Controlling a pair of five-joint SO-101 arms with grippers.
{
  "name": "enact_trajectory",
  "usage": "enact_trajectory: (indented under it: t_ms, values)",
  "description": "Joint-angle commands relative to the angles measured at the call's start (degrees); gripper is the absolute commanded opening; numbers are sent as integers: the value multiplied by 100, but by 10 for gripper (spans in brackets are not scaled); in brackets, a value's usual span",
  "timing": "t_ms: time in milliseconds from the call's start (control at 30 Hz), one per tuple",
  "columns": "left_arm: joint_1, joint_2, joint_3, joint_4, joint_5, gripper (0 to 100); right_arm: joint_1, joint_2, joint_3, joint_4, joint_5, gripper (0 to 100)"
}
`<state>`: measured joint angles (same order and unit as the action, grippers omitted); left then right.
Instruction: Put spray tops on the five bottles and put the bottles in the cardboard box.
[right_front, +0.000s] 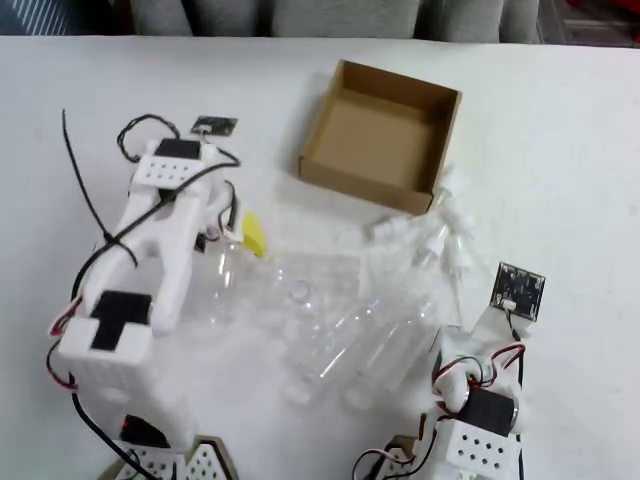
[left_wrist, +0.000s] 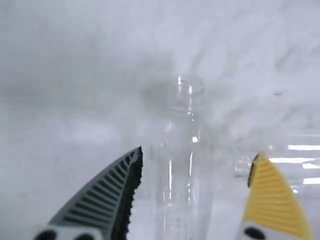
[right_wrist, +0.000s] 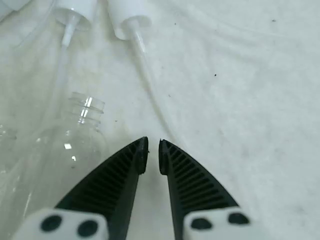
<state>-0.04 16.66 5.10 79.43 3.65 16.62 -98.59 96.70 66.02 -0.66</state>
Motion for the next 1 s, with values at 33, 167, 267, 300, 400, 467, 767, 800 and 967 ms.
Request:
enact_trajectory:
  t_ms: [33, 167, 267, 300, 400, 467, 767, 800, 967]
  values:
    - [-48, -418, 229, -466, -44, 328, -31, 31, 26, 57, -26, 16]
    - [-22, -31, 62, -554, -44, 328, -31, 31, 26, 57, -26, 16]
    - [-40, 295, -202, -457, -44, 328, -31, 31, 26, 57, -26, 16]
    - [-48, 382, -290, -360, -44, 328, -31, 31, 26, 57, -26, 16]
    - [-48, 593, -413, -193, -44, 327, -31, 31, 26, 57, -26, 16]
    - [-31, 655, -422, -185, -44, 327, -31, 31, 26, 57, -26, 16]
    - [4, 699, -413, -114, -105, 156, -31, 31, 26, 57, -26, 16]
    - [4, 699, -413, -114, -105, 155, -31, 31, 26, 57, -26, 16]
    - [4, 664, -413, -114, -185, 122, -31, 31, 26, 57, -26, 16]
